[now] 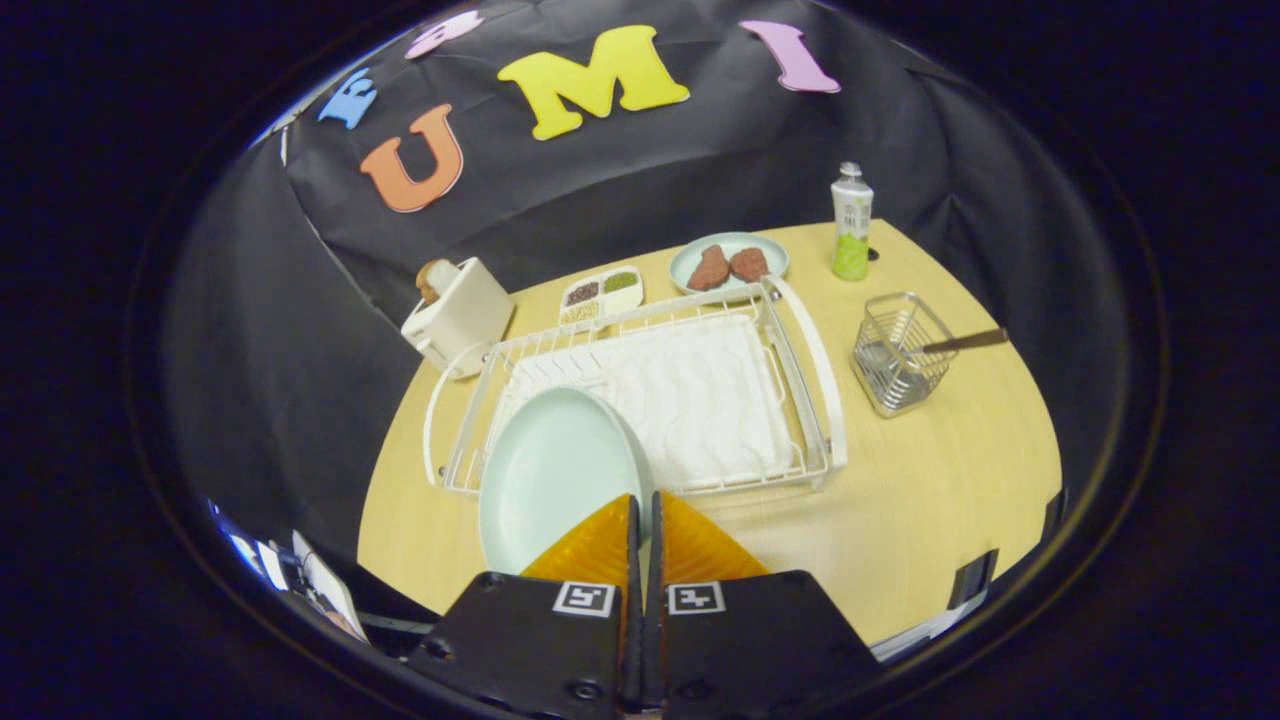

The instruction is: Take the plate from the dish rack, then take the spoon from the basket and place it into the plate.

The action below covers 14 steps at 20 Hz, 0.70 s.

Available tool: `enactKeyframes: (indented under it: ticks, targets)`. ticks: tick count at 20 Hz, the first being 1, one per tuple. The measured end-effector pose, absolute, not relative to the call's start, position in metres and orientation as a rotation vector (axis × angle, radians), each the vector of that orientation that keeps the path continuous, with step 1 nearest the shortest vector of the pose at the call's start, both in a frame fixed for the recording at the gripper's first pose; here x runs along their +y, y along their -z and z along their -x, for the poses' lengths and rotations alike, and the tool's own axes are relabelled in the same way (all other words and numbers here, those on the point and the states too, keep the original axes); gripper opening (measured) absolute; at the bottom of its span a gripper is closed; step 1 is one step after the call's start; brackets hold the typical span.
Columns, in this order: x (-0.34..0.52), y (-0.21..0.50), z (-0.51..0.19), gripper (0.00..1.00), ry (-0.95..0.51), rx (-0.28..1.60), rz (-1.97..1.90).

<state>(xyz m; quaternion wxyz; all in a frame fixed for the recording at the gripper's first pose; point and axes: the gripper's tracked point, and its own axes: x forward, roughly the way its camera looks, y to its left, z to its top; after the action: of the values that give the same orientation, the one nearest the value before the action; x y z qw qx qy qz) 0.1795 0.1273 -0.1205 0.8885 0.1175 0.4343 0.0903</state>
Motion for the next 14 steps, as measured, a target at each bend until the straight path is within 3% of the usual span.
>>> enactKeyframes:
  ticks: [8,14]
  targets:
    - [0.056,0.185,-0.129,0.06,-0.235,0.975,-0.214]
    - [0.022,0.235,-0.142,0.06,-0.232,1.033,-0.243]
